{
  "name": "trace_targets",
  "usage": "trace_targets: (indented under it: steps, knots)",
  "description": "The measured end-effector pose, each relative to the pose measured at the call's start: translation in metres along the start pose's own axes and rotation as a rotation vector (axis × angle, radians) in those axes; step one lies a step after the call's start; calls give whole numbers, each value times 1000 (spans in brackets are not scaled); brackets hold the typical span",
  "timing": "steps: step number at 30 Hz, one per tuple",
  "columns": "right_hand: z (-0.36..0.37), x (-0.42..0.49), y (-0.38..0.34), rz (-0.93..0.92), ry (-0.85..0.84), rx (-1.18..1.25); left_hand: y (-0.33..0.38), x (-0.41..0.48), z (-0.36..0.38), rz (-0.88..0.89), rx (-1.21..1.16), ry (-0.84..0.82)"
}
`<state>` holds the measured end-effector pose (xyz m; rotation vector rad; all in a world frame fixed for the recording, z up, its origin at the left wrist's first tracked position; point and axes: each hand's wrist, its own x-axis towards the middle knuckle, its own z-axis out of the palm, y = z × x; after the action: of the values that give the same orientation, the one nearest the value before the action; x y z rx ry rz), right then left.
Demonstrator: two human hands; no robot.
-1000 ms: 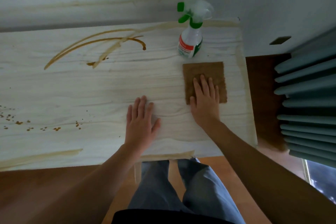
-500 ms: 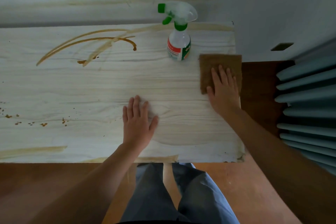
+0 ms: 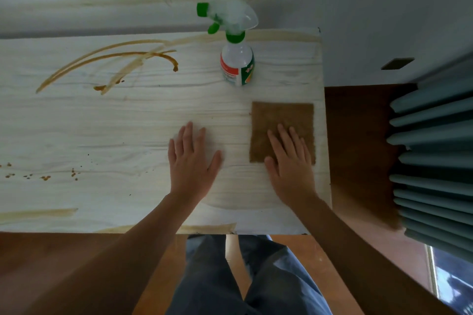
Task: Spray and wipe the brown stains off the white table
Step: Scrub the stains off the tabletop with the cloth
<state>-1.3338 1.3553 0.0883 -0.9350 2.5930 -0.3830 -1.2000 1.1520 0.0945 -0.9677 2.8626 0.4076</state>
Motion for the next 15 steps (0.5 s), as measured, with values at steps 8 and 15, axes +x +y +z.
trace_targets:
  steps: [8, 15]
  knots:
    - [-25, 33, 38, -27, -35, -23, 12, 30, 5, 82, 85, -36]
    - [-59, 175, 38, -57, 10, -136, 9, 29, 7, 89, 100, -33]
